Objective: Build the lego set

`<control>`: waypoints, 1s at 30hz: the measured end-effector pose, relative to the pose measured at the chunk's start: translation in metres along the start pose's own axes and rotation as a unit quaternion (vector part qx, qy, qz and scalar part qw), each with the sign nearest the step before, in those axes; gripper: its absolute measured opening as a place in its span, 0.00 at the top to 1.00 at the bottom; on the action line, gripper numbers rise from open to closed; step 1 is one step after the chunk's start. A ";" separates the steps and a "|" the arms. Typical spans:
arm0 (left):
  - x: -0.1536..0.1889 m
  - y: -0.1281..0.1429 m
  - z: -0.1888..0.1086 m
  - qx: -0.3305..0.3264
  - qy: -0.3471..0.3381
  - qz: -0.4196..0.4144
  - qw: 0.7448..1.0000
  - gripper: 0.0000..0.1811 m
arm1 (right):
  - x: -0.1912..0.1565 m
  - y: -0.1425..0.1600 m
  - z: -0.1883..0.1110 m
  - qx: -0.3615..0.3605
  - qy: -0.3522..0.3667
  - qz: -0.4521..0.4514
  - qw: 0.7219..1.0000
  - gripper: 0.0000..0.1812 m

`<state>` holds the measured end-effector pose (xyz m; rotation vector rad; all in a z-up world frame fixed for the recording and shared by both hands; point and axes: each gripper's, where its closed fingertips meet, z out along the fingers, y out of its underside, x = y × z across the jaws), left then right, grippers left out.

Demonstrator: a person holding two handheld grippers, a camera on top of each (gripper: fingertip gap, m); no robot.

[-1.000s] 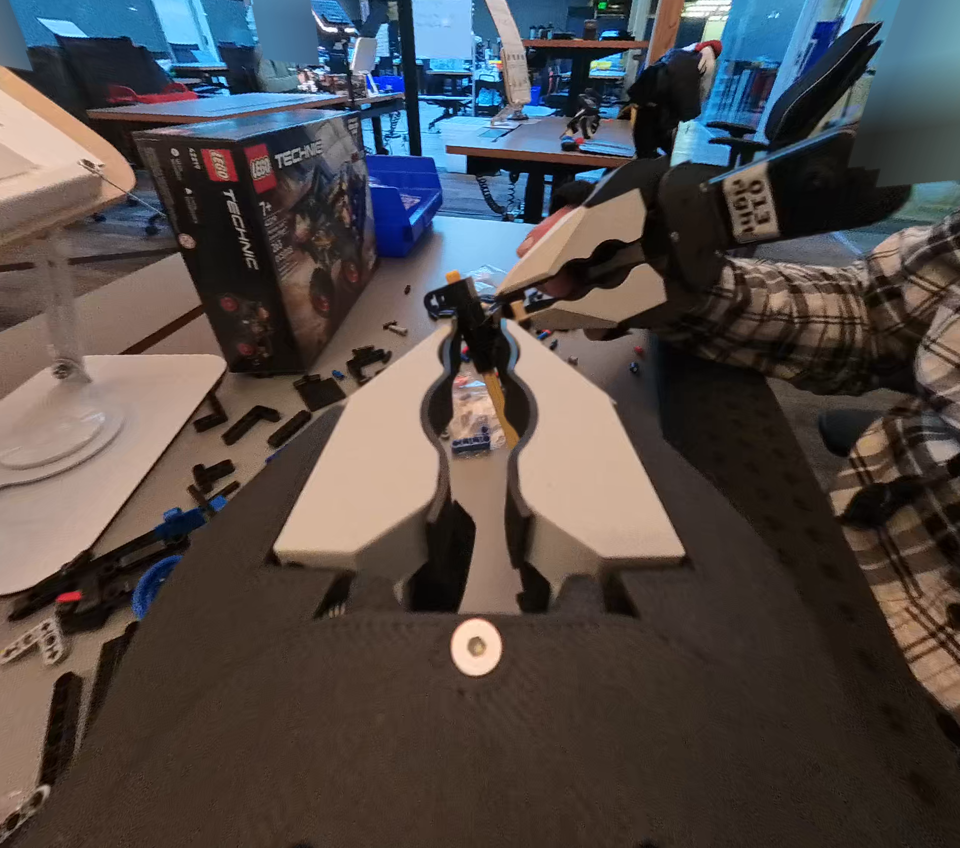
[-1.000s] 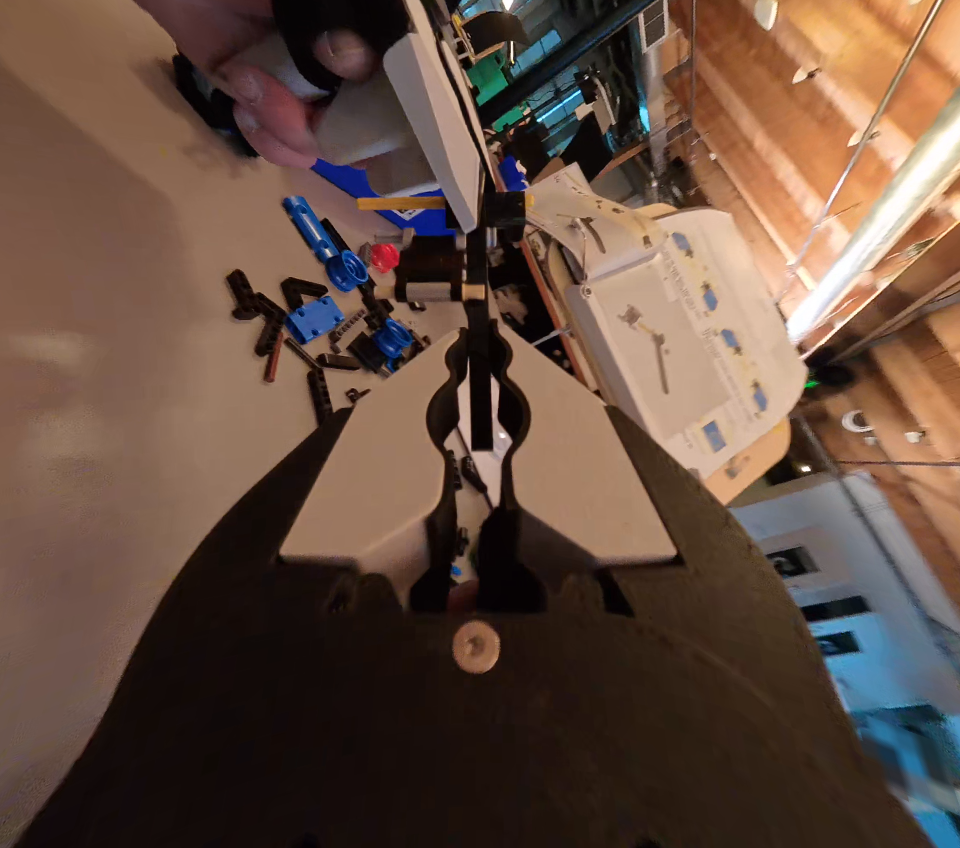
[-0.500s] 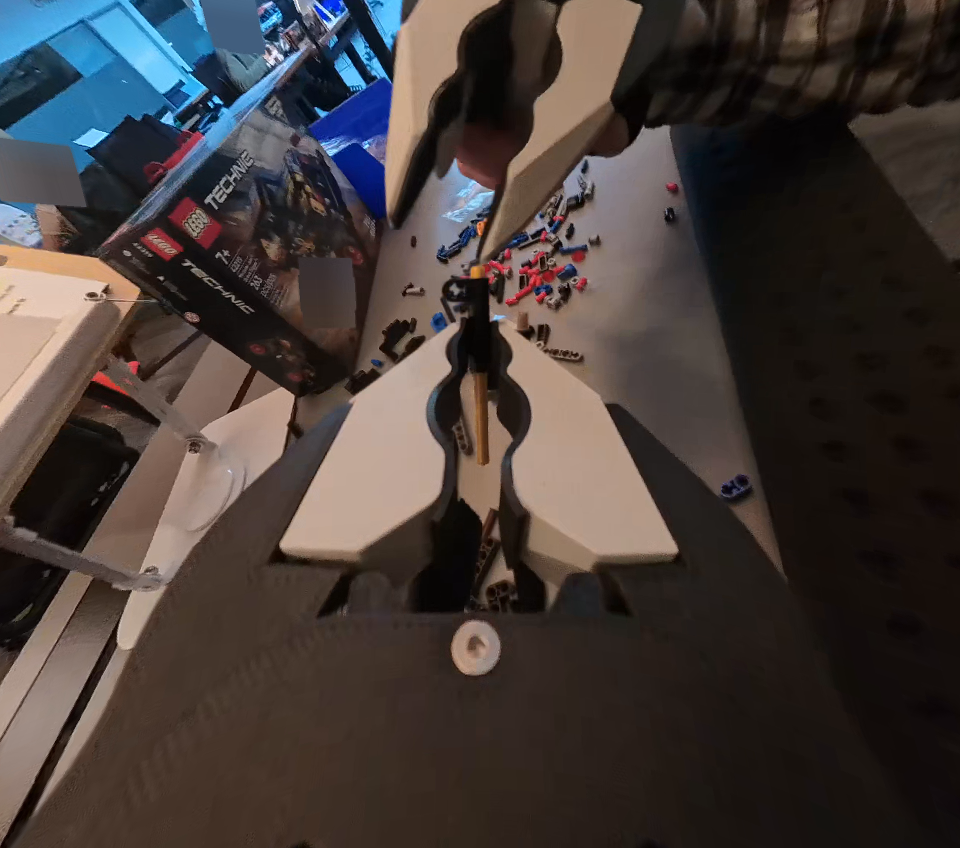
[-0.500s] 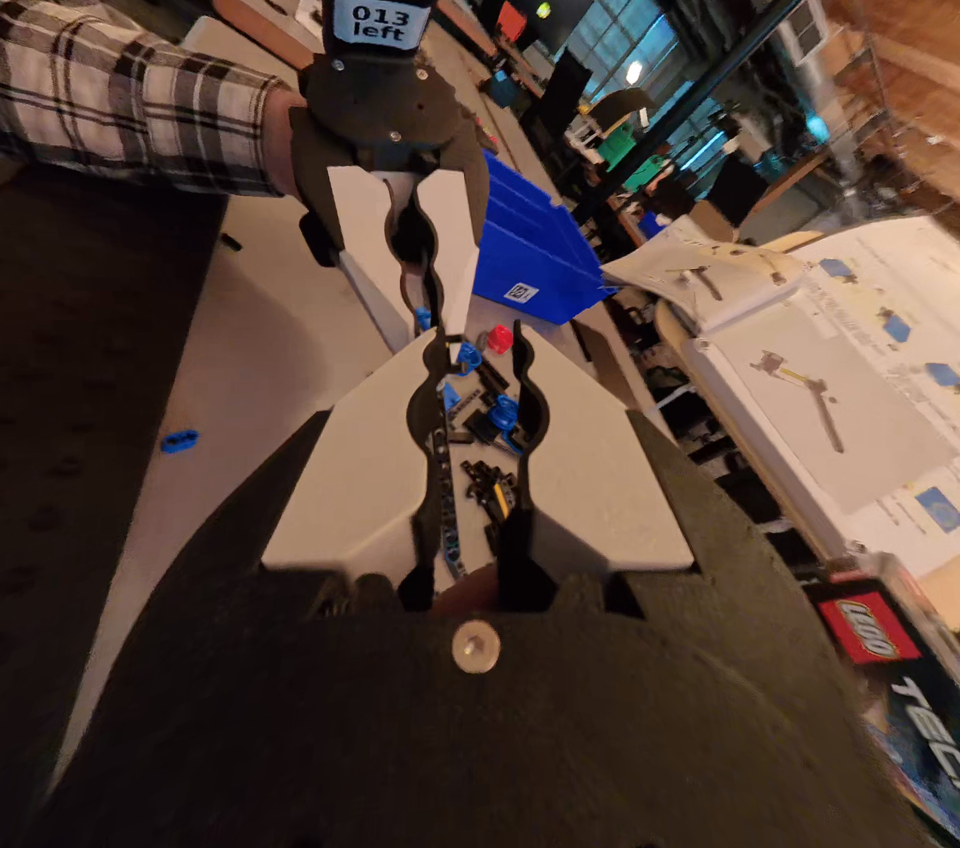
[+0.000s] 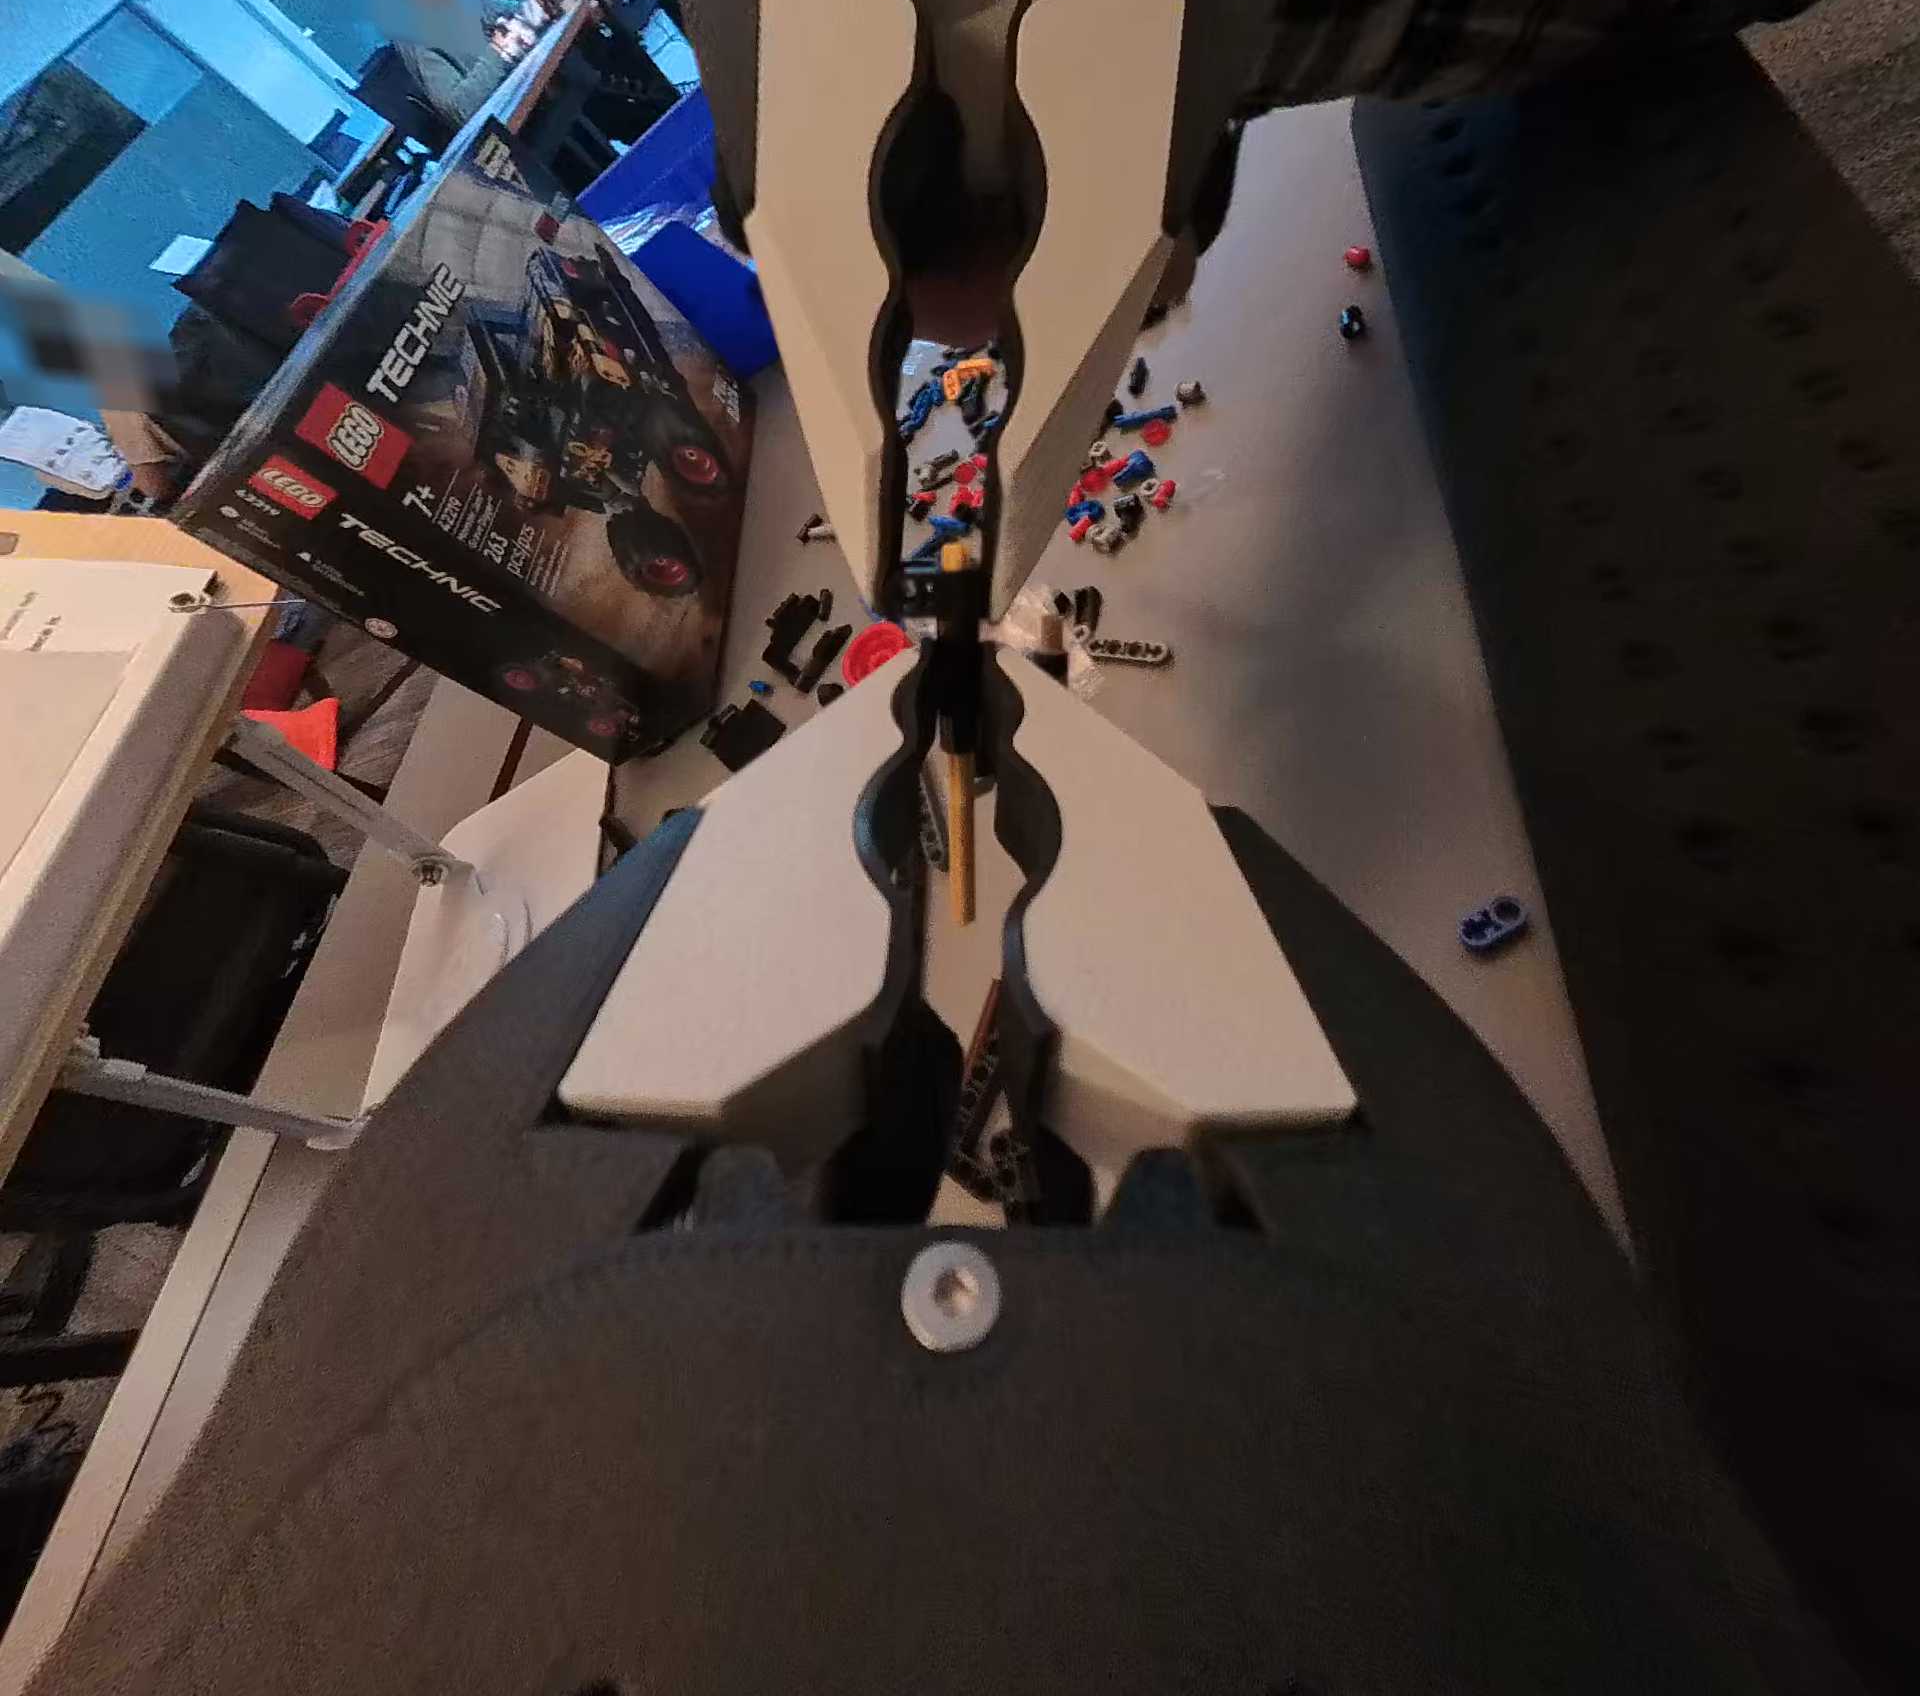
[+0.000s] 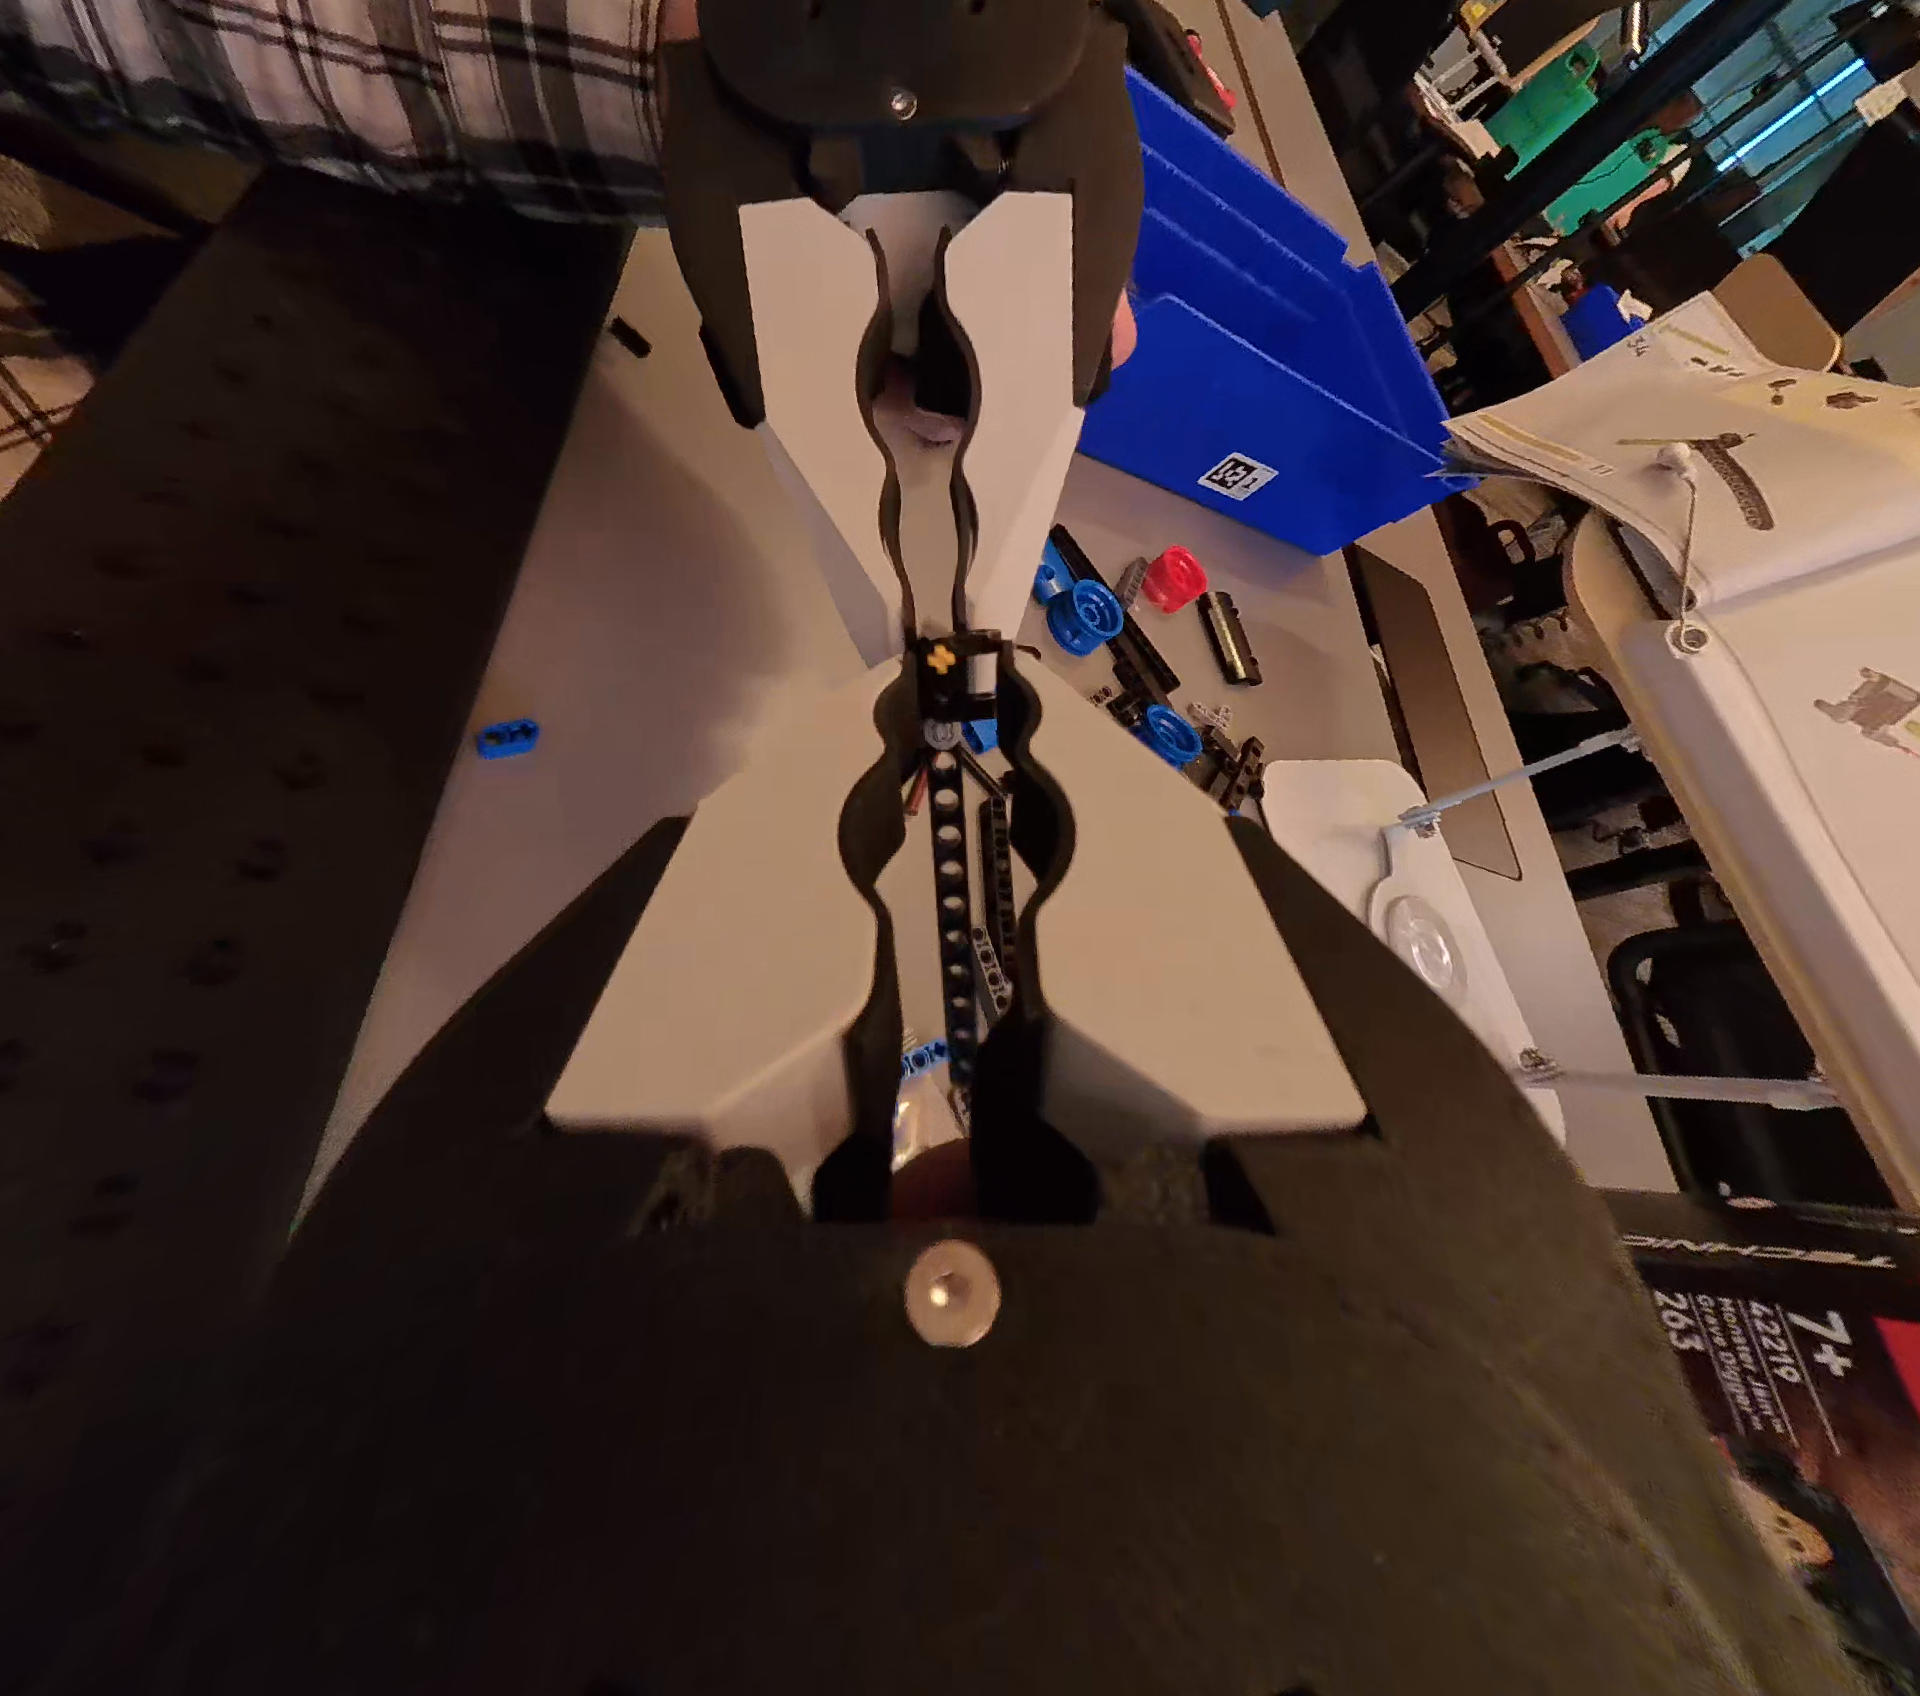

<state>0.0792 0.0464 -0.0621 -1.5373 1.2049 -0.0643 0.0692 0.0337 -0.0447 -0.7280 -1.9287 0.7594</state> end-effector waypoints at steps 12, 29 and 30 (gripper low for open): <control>0.004 -0.006 -0.002 -0.008 0.006 0.007 1.000 0.97 | -0.003 -0.004 -0.005 0.068 -0.015 0.065 0.995 0.94; 0.009 -0.010 -0.004 0.011 0.034 -0.025 0.999 0.97 | -0.009 -0.006 -0.011 0.094 -0.042 0.110 0.989 0.96; 0.008 -0.006 -0.004 0.001 0.029 -0.017 0.999 0.97 | -0.009 -0.004 -0.009 0.089 -0.040 0.110 0.989 0.96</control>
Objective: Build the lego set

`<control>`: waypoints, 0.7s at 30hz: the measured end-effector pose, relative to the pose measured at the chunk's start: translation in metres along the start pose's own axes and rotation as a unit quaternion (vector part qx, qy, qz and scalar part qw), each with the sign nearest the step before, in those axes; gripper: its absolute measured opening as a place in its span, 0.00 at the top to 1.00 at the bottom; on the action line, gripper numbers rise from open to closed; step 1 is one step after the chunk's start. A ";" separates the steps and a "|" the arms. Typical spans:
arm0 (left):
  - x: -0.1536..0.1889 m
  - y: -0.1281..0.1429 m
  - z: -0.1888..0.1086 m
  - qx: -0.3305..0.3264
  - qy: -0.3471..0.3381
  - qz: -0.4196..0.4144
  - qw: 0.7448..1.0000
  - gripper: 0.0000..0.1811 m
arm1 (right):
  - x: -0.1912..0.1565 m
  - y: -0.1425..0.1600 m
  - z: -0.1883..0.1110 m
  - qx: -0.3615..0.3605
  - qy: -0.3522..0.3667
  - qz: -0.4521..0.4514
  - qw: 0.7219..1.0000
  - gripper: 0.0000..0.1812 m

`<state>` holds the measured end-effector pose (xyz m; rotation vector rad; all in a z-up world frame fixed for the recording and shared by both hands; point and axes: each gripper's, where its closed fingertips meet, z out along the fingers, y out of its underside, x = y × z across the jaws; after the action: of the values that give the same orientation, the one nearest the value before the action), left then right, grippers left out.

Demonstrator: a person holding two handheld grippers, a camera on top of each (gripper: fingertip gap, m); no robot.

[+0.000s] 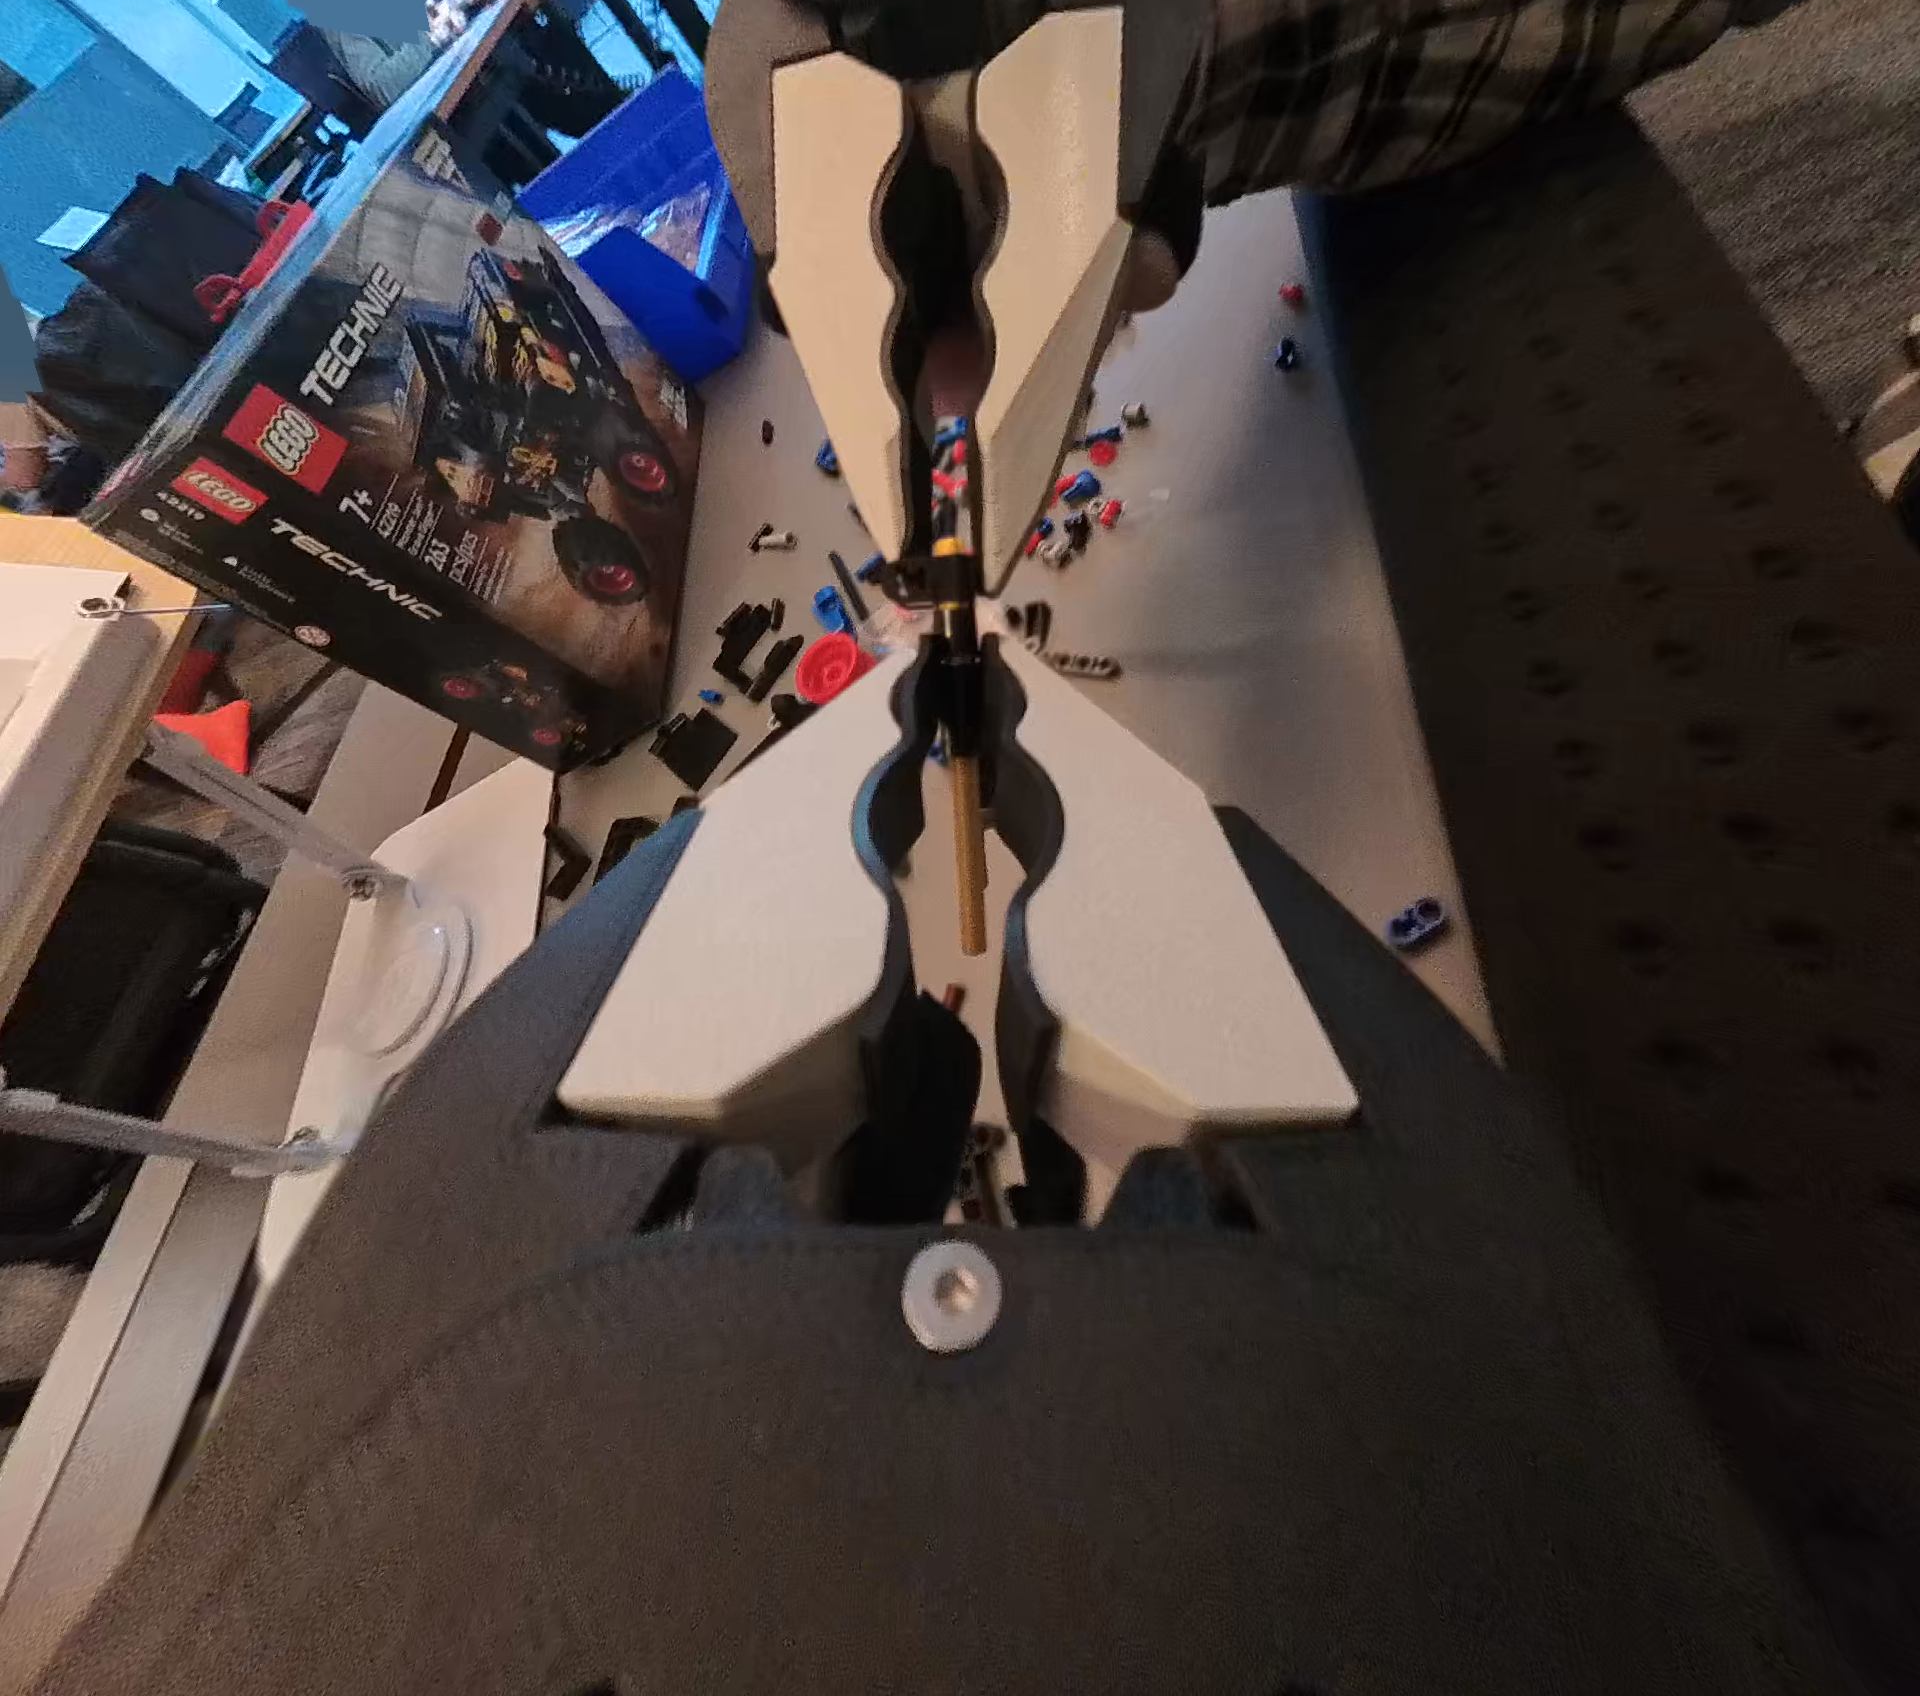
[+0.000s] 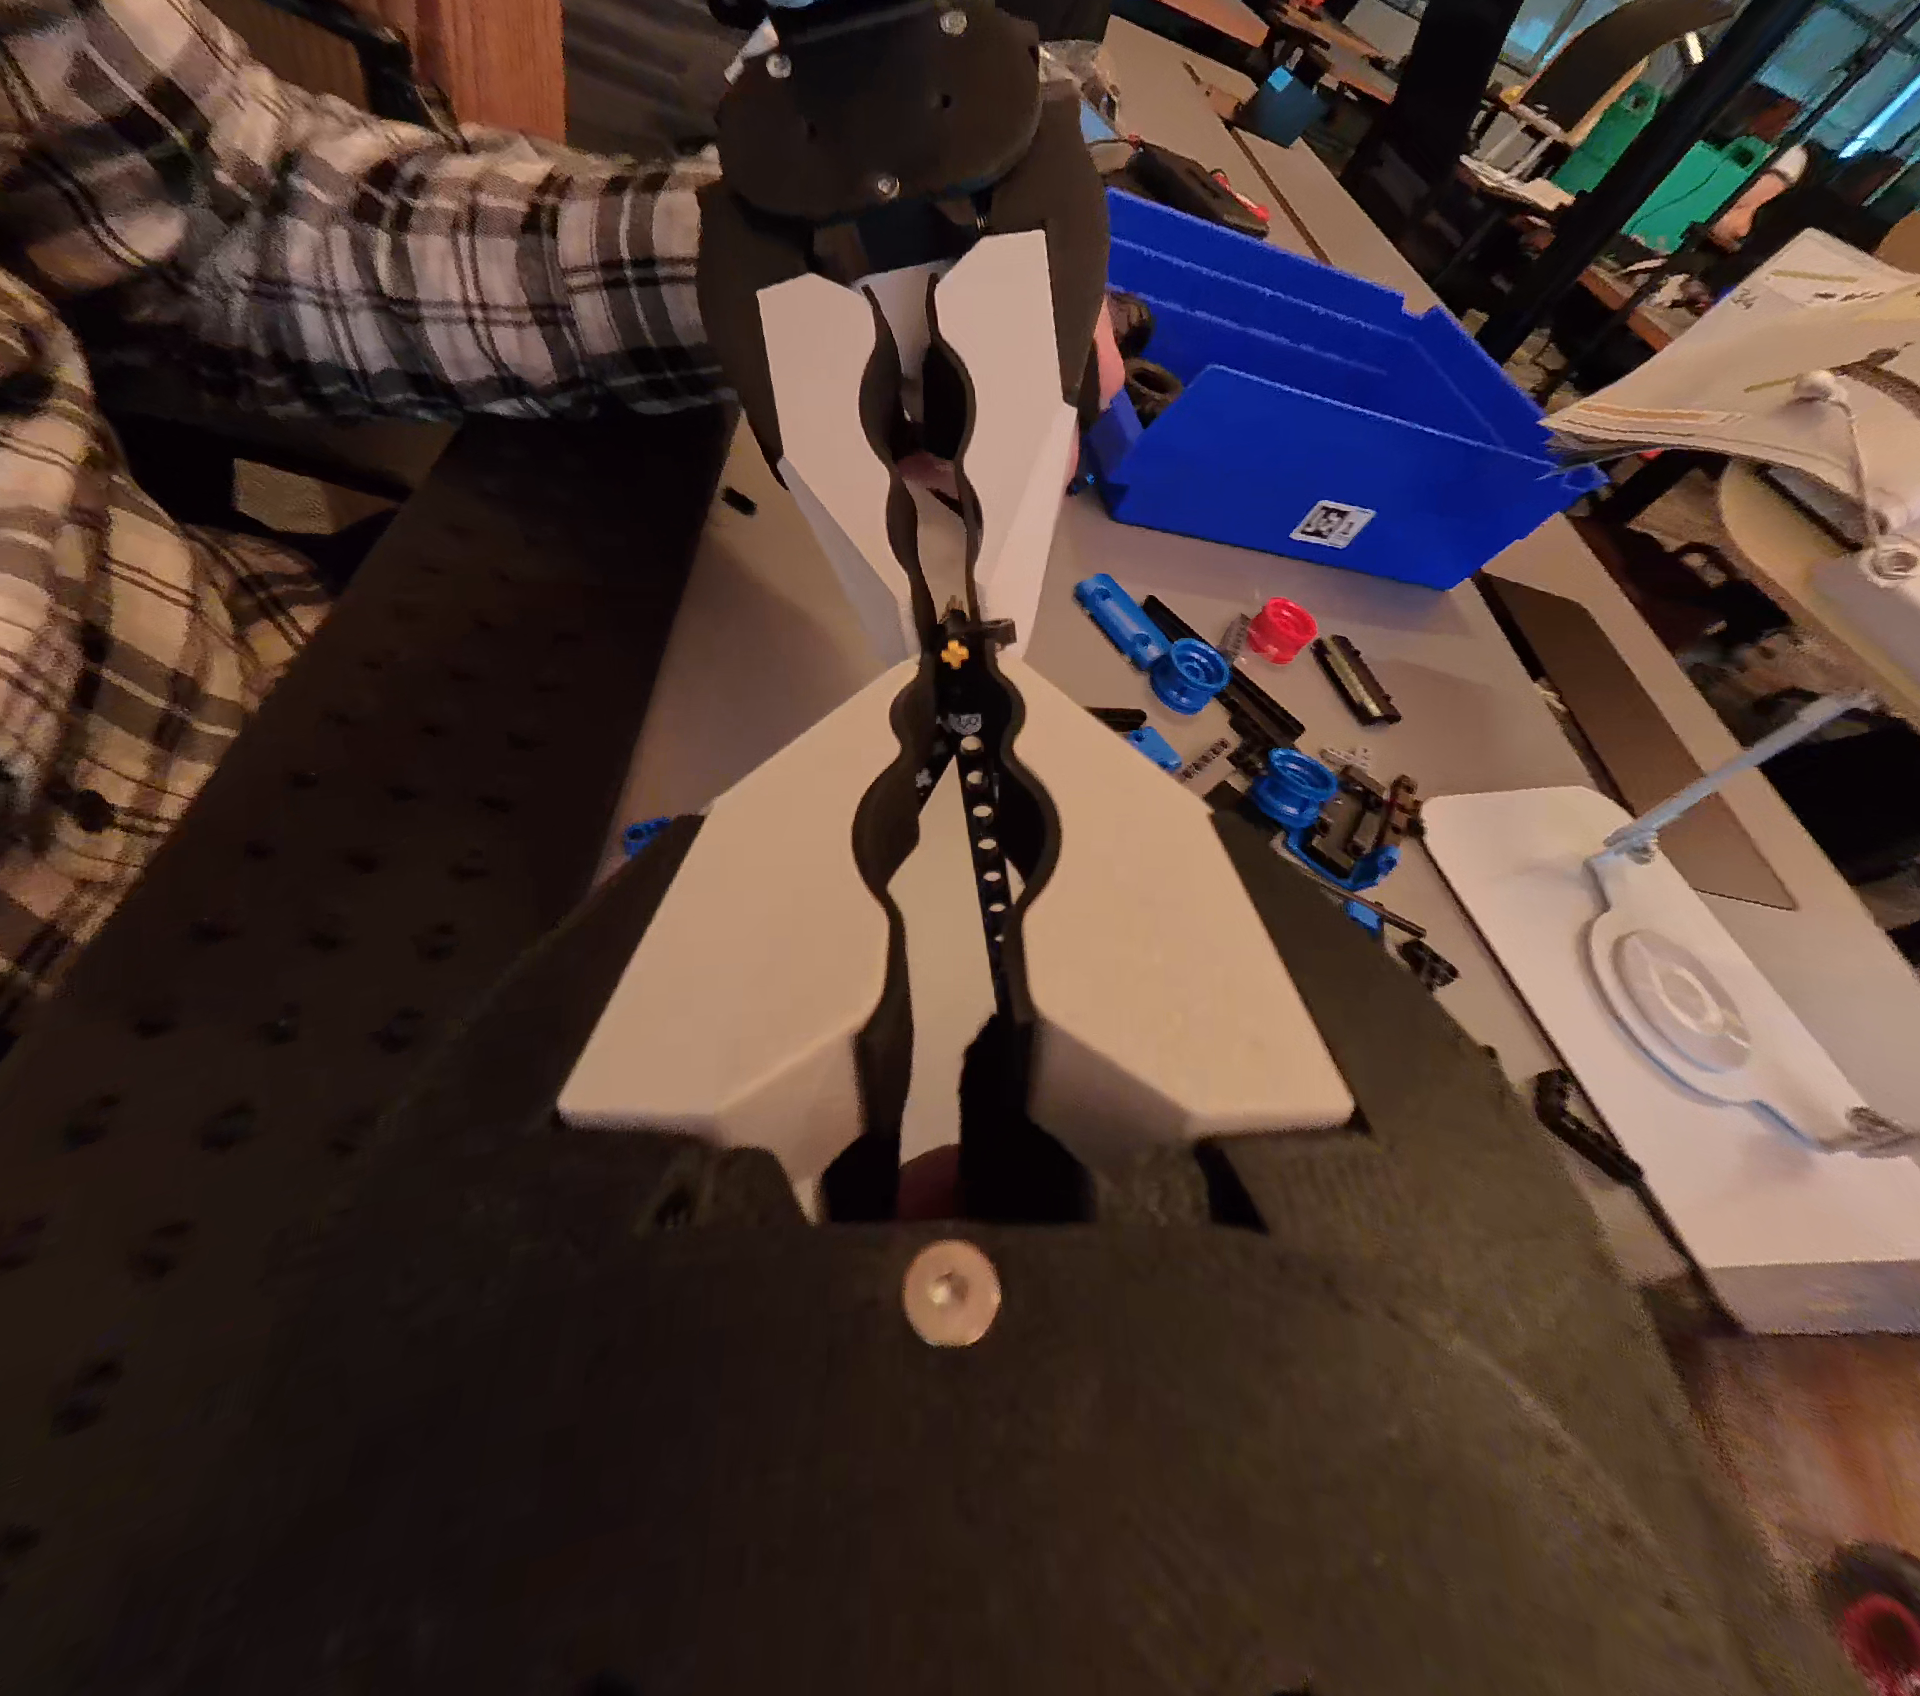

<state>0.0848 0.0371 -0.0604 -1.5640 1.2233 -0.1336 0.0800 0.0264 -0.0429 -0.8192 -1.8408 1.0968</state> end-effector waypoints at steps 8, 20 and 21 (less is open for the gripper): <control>0.000 0.008 0.003 -0.018 -0.006 0.014 1.000 0.97 | -0.003 0.010 0.004 -0.041 0.004 -0.037 0.998 0.90; -0.006 0.001 0.003 -0.003 -0.019 0.008 1.000 0.97 | -0.002 0.003 -0.003 -0.035 -0.008 -0.017 0.999 0.86; -0.007 0.004 0.005 -0.012 -0.024 0.016 1.000 0.97 | -0.002 0.005 -0.003 -0.044 -0.009 -0.009 0.999 0.86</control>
<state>0.0821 0.0455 -0.0622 -1.5593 1.2153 -0.0601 0.0838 0.0279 -0.0468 -0.8435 -1.9185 1.0214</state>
